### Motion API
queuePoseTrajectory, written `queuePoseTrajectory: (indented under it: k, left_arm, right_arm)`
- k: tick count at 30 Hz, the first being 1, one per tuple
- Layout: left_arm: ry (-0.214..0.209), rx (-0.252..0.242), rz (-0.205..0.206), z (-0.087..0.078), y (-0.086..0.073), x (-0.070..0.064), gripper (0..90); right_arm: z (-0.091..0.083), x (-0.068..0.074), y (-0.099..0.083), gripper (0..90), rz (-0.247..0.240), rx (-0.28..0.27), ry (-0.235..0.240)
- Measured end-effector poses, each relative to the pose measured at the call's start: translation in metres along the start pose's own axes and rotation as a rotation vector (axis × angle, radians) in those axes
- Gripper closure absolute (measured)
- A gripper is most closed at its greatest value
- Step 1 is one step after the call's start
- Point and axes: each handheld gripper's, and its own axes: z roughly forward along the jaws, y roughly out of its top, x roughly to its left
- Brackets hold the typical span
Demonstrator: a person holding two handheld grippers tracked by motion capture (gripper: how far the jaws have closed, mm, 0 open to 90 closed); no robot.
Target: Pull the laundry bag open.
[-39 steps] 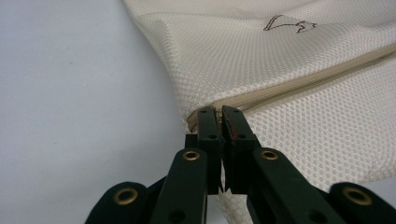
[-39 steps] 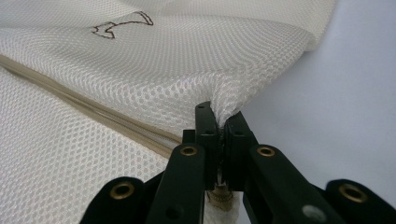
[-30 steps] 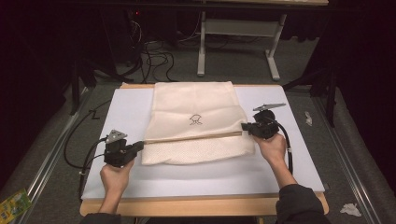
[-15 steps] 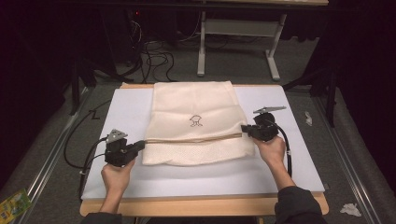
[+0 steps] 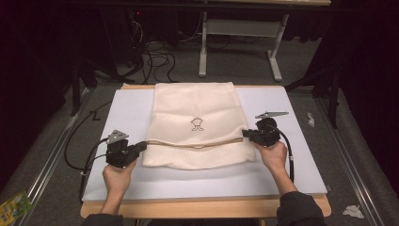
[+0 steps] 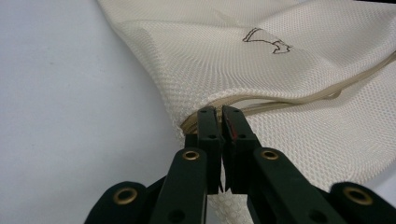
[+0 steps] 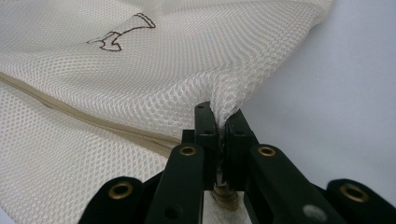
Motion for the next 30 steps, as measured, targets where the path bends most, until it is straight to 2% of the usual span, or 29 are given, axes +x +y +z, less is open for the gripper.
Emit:
queuePoseTrajectory:
  k: [10, 19, 22, 30]
  left_arm:
    - [-0.006, -0.016, -0.014, 0.001, 0.002, 0.001, 87.2]
    - [-0.007, 0.007, 0.006, 0.003, -0.001, 0.0, 87.2]
    - [-0.008, 0.01, 0.001, 0.004, -0.001, -0.001, 87.1]
    - [-0.017, 0.043, 0.009, 0.01, -0.005, -0.001, 87.0]
  right_arm:
    - [-0.004, 0.003, -0.001, 88.1, 0.017, -0.026, 0.017]
    - [-0.004, 0.002, -0.012, 88.0, 0.036, -0.029, 0.036]
    - [-0.004, 0.001, -0.014, 87.9, 0.038, -0.033, 0.04]
    - [-0.003, 0.0, -0.021, 87.1, 0.05, -0.031, 0.032]
